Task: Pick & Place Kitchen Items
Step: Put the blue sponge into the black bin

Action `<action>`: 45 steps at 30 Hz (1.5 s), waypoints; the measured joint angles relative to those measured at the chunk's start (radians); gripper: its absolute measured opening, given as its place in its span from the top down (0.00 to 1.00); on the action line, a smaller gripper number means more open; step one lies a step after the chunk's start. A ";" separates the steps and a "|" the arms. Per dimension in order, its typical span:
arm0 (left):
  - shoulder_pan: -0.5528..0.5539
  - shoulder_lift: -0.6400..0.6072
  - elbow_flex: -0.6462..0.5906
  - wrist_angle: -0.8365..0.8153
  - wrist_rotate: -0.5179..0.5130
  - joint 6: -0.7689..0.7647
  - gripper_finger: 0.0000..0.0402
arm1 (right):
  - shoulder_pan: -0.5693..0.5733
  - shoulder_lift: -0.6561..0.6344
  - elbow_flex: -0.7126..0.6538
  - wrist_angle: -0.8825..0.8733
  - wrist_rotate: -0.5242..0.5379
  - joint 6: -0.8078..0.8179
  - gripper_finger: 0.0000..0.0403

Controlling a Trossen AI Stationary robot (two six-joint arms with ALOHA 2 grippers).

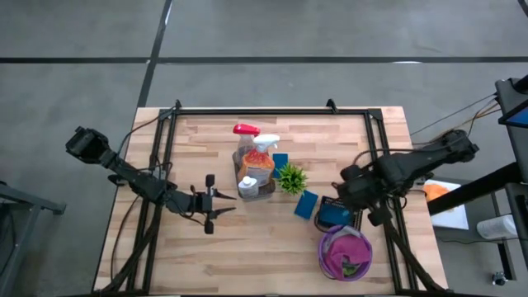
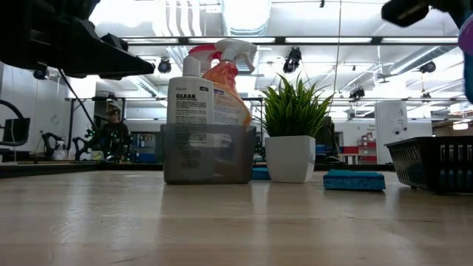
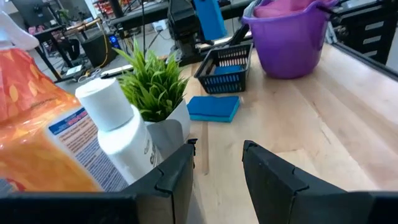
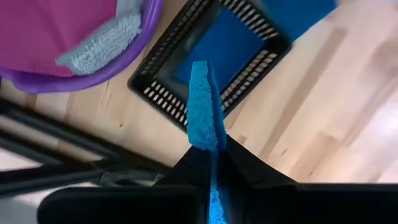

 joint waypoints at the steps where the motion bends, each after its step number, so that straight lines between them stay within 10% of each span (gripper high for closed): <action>1: 0.002 0.000 0.000 -0.002 0.000 0.000 0.65 | -0.008 0.017 0.000 -0.006 -0.017 -0.018 0.96; 22: 0.006 0.000 0.000 -0.013 0.000 -0.004 0.65 | -0.043 0.283 0.008 -0.030 -0.175 -0.420 0.96; 45: 0.007 0.001 0.000 -0.037 0.000 -0.007 0.65 | -0.044 0.428 0.011 -0.008 -0.076 -0.543 0.95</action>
